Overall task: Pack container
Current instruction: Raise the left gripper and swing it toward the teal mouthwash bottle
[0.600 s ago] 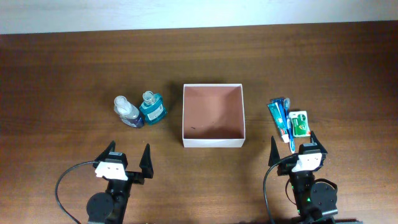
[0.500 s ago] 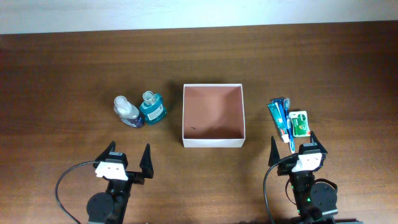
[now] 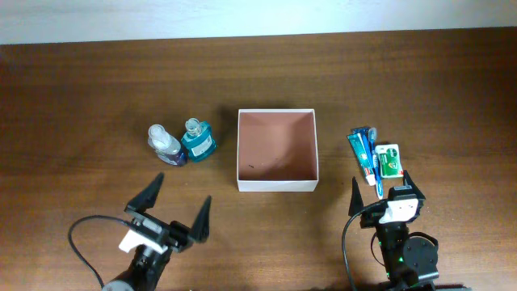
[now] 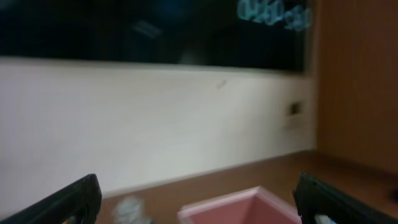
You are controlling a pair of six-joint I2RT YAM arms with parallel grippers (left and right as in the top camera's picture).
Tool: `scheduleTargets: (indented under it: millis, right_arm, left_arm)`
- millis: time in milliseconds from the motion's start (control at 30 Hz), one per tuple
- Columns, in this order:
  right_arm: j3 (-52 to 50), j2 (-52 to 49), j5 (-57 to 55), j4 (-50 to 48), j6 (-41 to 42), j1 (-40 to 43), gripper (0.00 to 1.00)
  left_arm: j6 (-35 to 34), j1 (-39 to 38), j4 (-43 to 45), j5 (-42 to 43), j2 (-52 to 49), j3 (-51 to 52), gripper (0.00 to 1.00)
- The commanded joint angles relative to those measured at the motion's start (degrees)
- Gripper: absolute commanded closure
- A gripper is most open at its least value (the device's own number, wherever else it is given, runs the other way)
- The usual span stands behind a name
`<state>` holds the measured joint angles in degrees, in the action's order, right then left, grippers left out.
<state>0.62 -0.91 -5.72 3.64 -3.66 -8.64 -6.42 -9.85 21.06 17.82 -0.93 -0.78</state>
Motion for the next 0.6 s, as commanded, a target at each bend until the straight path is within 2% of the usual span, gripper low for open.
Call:
scheduleTargets:
  millis: [0,167,300,433,567]
  right_arm:
    - [-0.31,0.48,-0.26,0.44,-0.2,0.46,0.02]
    - [-0.31,0.48,-0.26,0.44,-0.2,0.46,0.02]
    - [-0.31,0.48,-0.26,0.44,-0.2,0.46,0.02]
    - [-0.31,0.48,-0.26,0.44,-0.2,0.46,0.01]
    - [-0.31,0.48,-0.26,0.44,-0.2,0.46,0.02]
  left_arm:
    - [0.9,-0.24,5.95,16.63,0.26,0.24,0.01]
    - [0.92,-0.24,5.88,33.86,0.26,0.24,0.01]
    - [0.94,-0.22,2.84,42.21,0.26,0.24,0.01]
    - [0.96,-0.22,-1.01,38.53,0.26,0.24,0.01]
    - [0.96,-0.22,-8.28,27.56,0.26,0.24,0.01]
